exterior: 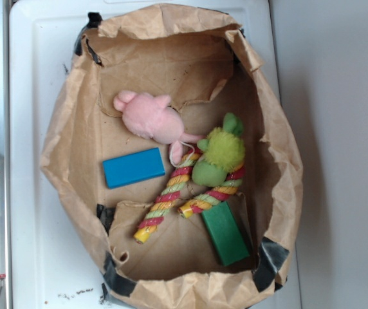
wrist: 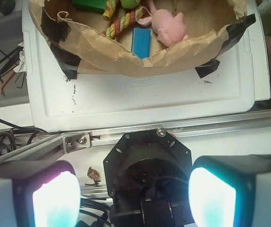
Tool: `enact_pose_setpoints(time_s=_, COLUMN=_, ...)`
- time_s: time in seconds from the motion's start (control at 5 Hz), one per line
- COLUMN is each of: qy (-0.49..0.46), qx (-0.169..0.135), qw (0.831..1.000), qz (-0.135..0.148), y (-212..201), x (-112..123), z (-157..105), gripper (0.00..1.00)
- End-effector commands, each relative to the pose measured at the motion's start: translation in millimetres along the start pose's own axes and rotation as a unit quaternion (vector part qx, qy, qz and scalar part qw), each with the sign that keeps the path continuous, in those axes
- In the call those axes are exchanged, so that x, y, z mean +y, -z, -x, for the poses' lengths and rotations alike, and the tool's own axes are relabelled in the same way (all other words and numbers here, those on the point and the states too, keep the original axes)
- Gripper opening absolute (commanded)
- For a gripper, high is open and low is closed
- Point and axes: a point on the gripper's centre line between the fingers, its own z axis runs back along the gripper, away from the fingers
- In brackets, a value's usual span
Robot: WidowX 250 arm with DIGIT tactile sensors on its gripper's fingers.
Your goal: Grab the green block.
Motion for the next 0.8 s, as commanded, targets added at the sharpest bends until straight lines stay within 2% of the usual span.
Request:
enact_pose_setpoints(time_s=0.0, qy=0.000, qx=0.000, qw=1.000, qz=0.000, y=0, x=0, z=0, gripper=1.00)
enact_pose_setpoints(time_s=0.2, qy=0.013, qx=-0.019, qw=1.000, qz=-0.009, y=5, x=-4, z=-26, gripper=1.00)
enact_pose_setpoints(time_s=0.6, qy=-0.018, qx=-0.028, qw=0.999, qz=-0.022, y=24, x=1, z=-79, gripper=1.00)
